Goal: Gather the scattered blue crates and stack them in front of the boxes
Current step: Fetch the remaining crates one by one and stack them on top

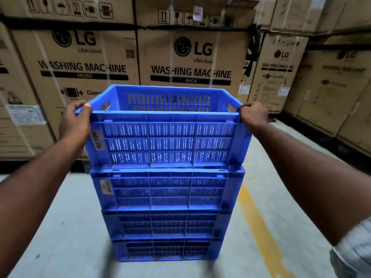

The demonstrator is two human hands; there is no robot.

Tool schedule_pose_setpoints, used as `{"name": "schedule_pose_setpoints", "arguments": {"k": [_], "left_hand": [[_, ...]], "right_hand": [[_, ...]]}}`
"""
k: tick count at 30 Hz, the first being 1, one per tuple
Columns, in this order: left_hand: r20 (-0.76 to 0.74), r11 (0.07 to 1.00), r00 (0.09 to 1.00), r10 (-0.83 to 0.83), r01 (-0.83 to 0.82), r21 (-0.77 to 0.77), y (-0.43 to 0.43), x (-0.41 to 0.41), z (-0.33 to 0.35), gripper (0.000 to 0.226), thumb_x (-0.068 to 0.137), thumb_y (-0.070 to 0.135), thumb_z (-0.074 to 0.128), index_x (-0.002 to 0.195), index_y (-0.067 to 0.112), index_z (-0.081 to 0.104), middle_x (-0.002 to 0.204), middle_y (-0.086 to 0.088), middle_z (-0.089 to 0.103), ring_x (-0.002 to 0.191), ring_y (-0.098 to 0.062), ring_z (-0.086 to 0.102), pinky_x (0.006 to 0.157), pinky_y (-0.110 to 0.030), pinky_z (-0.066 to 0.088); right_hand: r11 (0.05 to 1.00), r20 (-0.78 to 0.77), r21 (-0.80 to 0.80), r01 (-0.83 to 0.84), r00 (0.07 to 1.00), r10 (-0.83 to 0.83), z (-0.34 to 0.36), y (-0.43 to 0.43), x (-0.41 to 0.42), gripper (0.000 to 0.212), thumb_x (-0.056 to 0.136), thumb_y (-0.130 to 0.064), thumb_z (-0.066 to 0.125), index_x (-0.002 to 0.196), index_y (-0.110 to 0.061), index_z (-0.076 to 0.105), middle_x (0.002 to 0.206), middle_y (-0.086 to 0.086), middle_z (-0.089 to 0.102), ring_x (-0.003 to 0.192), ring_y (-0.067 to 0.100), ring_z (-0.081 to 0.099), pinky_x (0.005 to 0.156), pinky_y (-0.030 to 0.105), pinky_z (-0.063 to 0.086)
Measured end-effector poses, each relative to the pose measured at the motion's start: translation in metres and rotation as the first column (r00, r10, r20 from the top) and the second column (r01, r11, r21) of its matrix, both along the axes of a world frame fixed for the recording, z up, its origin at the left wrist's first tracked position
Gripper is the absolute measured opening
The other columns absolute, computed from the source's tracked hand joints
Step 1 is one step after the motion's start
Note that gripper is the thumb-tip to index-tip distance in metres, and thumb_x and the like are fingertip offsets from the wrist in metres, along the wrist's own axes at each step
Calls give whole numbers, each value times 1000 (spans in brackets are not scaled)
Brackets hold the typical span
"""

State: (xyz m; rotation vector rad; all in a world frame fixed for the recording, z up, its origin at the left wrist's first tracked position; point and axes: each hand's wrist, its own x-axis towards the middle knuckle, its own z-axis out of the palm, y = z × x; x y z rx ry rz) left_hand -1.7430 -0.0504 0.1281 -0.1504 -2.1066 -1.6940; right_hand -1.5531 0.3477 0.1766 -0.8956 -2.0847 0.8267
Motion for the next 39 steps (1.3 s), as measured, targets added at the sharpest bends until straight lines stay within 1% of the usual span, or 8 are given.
{"name": "schedule_pose_setpoints", "arguments": {"k": [5, 11, 17, 22, 28, 32, 34, 39], "left_hand": [[86, 999, 996, -33, 33, 7, 16, -13, 9, 38, 99, 41, 41, 132, 23, 48, 118, -1, 53, 98, -18, 49, 77, -29, 36], [243, 994, 964, -106, 104, 21, 24, -35, 25, 38, 97, 40, 36, 133, 30, 40, 118, -4, 55, 79, -18, 56, 66, -36, 47], [211, 992, 972, -99, 114, -60, 15, -27, 21, 37, 100, 40, 34, 134, 27, 38, 116, -1, 52, 76, -12, 54, 59, -30, 44], [101, 981, 986, -129, 142, -134, -7, -13, 10, 37, 98, 50, 37, 127, 27, 42, 122, -6, 55, 94, -22, 56, 75, -38, 47], [77, 952, 978, -195, 207, -224, -19, 12, 8, 50, 100, 53, 37, 138, 21, 37, 121, 3, 50, 102, -18, 54, 79, -35, 44], [146, 938, 955, -258, 284, -200, -27, -1, 10, 48, 96, 60, 40, 135, 32, 38, 124, 4, 54, 104, -21, 60, 90, -49, 51], [163, 941, 952, -258, 286, -182, -27, -10, 11, 45, 94, 64, 39, 130, 37, 40, 123, 2, 57, 103, -24, 62, 91, -57, 51], [195, 944, 949, -249, 283, -172, -21, -13, 13, 43, 97, 61, 35, 131, 36, 39, 129, -3, 55, 107, -28, 59, 92, -57, 50]], "right_hand": [[1000, -39, -28, -3, 999, 2, -2, 4, -7, 37, 85, -18, 46, 110, -16, 73, 111, 11, 69, 97, 28, 61, 79, 29, 46], [999, -24, -11, -30, 999, 30, -7, 8, -16, 33, 90, -23, 45, 110, -14, 70, 112, 15, 68, 104, 35, 60, 88, 37, 47], [991, -116, -122, -44, 993, 30, -6, 9, -24, 44, 85, -15, 39, 125, -19, 59, 125, 9, 61, 112, 30, 57, 95, 36, 47], [986, -141, -162, -23, 990, 0, -7, 8, -20, 34, 88, -20, 40, 117, -17, 57, 115, 10, 61, 98, 25, 56, 81, 34, 46], [986, -133, -166, -12, 991, -10, -9, 7, -9, 28, 90, -33, 43, 111, -20, 56, 115, 12, 62, 104, 30, 59, 94, 46, 50], [990, -148, -141, 25, 988, -46, -13, 3, 2, 20, 89, -38, 48, 98, -21, 54, 107, 9, 63, 100, 28, 60, 88, 43, 50], [993, -155, -111, 45, 986, -62, -16, 1, 8, 22, 89, -40, 51, 97, -20, 54, 103, 7, 62, 99, 28, 60, 89, 43, 50], [997, -190, -81, 16, 981, -31, -22, -8, 24, 43, 88, -56, 52, 107, -17, 58, 106, 5, 63, 100, 26, 60, 90, 41, 49]]}}
